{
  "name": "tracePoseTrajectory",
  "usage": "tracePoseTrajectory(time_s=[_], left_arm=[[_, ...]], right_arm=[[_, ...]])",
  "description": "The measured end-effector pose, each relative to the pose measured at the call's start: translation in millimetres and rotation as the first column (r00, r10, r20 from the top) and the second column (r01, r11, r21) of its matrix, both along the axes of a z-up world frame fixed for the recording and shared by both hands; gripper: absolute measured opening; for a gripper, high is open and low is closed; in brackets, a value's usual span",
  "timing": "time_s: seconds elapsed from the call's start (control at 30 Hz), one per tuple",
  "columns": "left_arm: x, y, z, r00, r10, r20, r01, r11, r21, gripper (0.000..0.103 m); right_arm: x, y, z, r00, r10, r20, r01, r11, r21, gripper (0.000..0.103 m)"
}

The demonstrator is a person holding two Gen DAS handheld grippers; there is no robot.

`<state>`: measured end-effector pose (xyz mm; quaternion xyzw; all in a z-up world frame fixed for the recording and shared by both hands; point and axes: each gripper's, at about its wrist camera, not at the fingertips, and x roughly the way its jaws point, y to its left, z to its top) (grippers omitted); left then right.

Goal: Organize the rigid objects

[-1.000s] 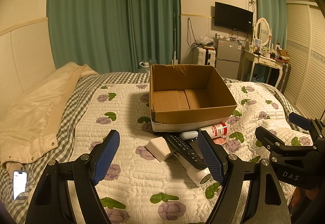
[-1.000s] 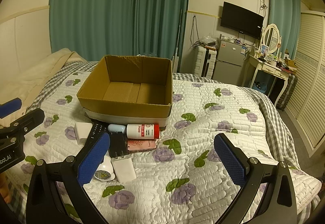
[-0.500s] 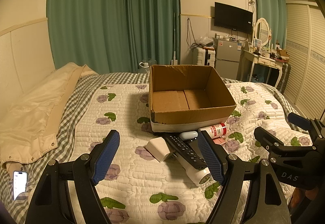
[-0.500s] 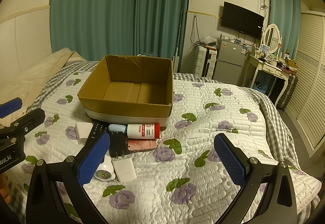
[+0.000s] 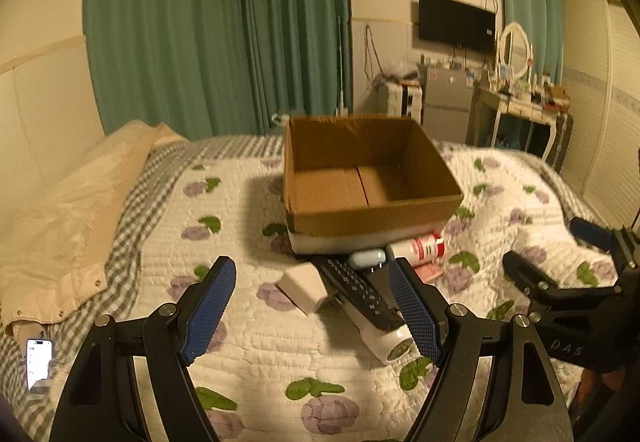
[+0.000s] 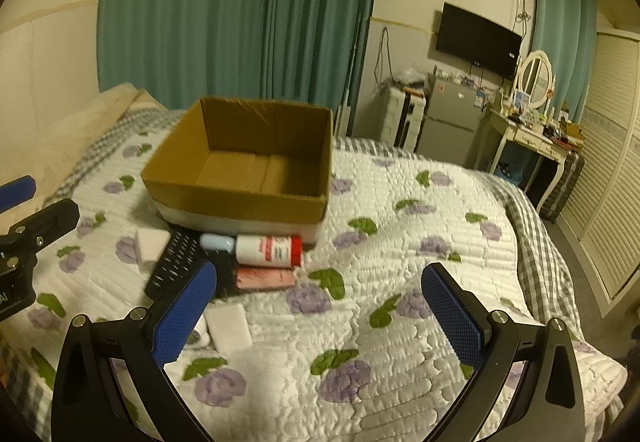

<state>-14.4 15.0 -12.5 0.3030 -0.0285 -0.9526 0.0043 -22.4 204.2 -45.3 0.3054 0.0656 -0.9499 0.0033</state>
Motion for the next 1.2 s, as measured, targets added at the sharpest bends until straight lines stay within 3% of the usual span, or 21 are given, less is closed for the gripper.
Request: tracePoseTrajectory(time_s=[0.27, 0.67, 0.7, 0.8, 0.97, 1.1, 1.2], left_arm=[[-28, 21, -51, 0.987, -0.036, 0.155, 0.036, 0.999, 0.004, 0.082], [-72, 35, -96, 0.959, -0.061, 0.277, 0.042, 0.996, 0.076, 0.078], [-74, 34, -99, 0.954, -0.065, 0.292, 0.043, 0.996, 0.083, 0.076], [-77, 30, -106, 0.939, -0.119, 0.321, 0.066, 0.983, 0.172, 0.047], [-67, 22, -99, 0.94, -0.13, 0.316, 0.071, 0.979, 0.191, 0.039], [-52, 5, -85, 0.953, -0.104, 0.283, 0.063, 0.986, 0.152, 0.018], [-44, -12, -75, 0.962, -0.097, 0.257, 0.06, 0.987, 0.149, 0.015]], right_arm=[[-16, 15, -22, 0.996, -0.024, 0.085, 0.026, 0.999, -0.022, 0.103], [-26, 7, -37, 0.99, -0.013, 0.141, 0.017, 0.999, -0.03, 0.103], [-26, 7, -39, 0.99, -0.013, 0.143, 0.017, 0.999, -0.028, 0.103], [-27, 5, -42, 0.989, -0.01, 0.149, 0.014, 1.0, -0.021, 0.103], [-27, 1, -45, 0.988, 0.005, 0.157, -0.002, 1.0, -0.016, 0.103], [-28, -7, -49, 0.984, 0.059, 0.167, -0.052, 0.998, -0.046, 0.103], [-30, -20, -60, 0.972, 0.121, 0.199, -0.109, 0.992, -0.069, 0.103]])
